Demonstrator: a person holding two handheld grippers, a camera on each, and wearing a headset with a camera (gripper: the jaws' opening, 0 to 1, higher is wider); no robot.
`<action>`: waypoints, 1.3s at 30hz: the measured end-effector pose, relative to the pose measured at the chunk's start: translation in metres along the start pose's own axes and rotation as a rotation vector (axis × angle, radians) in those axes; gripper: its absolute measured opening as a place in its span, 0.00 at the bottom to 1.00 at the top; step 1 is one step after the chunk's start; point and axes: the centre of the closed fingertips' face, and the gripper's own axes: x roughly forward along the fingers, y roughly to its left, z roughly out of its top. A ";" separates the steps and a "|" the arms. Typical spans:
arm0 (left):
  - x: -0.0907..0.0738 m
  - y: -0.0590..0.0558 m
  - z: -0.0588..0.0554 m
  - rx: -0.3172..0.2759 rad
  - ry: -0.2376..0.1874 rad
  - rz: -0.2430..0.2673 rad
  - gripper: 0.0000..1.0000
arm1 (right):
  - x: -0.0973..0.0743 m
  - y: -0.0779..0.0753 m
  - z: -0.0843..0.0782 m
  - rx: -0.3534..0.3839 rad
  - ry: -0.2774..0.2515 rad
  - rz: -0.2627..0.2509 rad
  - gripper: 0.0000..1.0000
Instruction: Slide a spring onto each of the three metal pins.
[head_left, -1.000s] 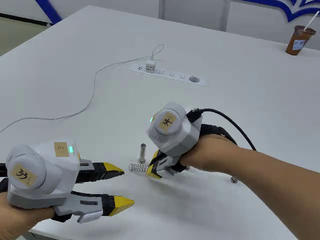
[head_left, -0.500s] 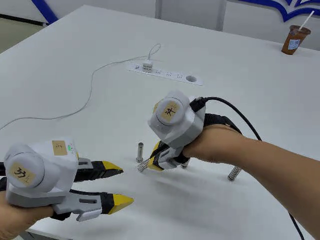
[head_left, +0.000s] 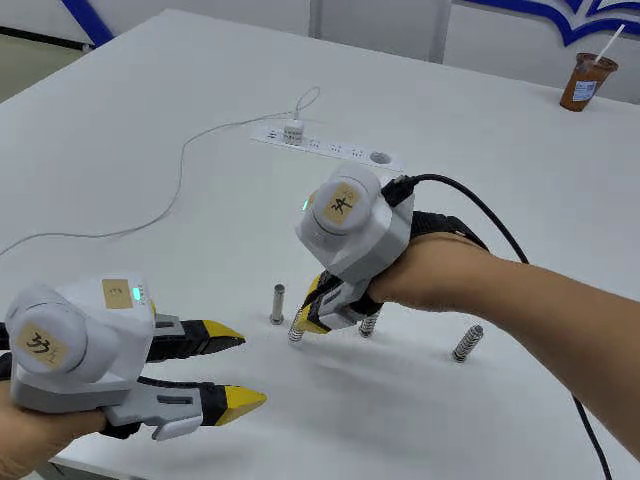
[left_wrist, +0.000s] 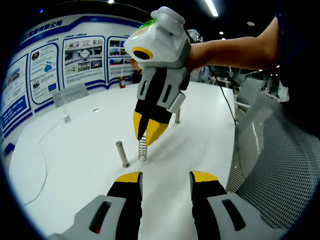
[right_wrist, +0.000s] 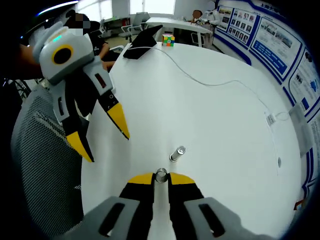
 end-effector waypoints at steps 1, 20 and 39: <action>0.000 0.000 0.000 0.000 0.000 0.001 0.39 | -0.002 0.000 0.001 0.000 0.000 0.003 0.11; -0.004 0.004 0.005 -0.006 -0.027 0.019 0.39 | -0.038 -0.015 0.044 -0.075 -0.007 -0.020 0.11; -0.013 0.011 0.006 -0.047 -0.060 0.063 0.42 | -0.024 -0.019 0.043 -0.071 0.035 0.000 0.11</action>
